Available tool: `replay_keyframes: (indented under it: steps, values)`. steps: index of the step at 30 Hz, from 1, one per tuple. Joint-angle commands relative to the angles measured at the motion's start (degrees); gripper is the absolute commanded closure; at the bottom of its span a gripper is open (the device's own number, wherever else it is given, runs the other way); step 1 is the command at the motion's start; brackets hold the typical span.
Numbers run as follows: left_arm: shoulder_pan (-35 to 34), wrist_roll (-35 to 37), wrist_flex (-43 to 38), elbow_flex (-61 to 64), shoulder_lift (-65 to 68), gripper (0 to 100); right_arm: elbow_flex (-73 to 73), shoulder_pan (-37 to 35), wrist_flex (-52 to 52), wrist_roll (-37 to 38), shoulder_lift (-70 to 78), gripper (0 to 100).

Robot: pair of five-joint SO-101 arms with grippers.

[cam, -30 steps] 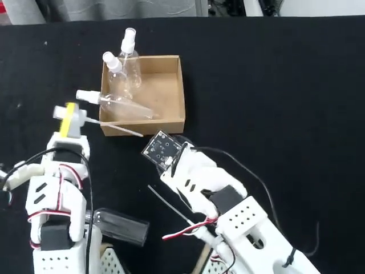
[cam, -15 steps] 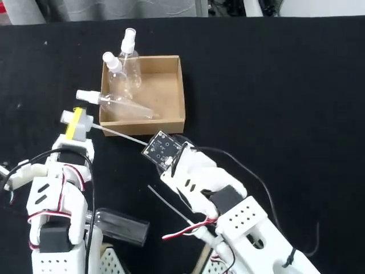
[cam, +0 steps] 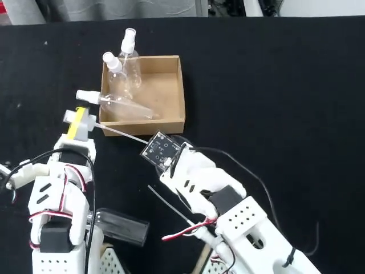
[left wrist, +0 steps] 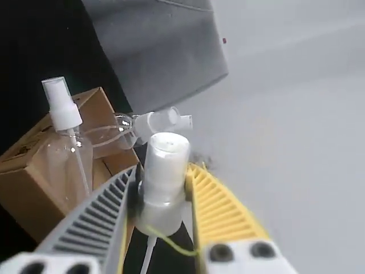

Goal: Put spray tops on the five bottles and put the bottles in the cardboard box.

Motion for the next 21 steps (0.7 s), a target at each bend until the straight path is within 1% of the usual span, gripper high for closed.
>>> replay_keyframes:
  steps: [1, 7, 21]
  values:
    - [1.36, 0.09, -1.32, -3.65, -0.44, 97, 0.04, -1.41, -1.58, 0.44, -1.89, 88.5]
    - [1.45, -2.11, -1.14, -1.71, -0.53, 97, -0.04, -1.32, -1.67, 0.44, -1.89, 88.5]
    - [2.15, -2.37, -1.58, 1.63, -0.44, 97, 0.04, -1.41, -1.67, 0.35, -1.98, 88.5]
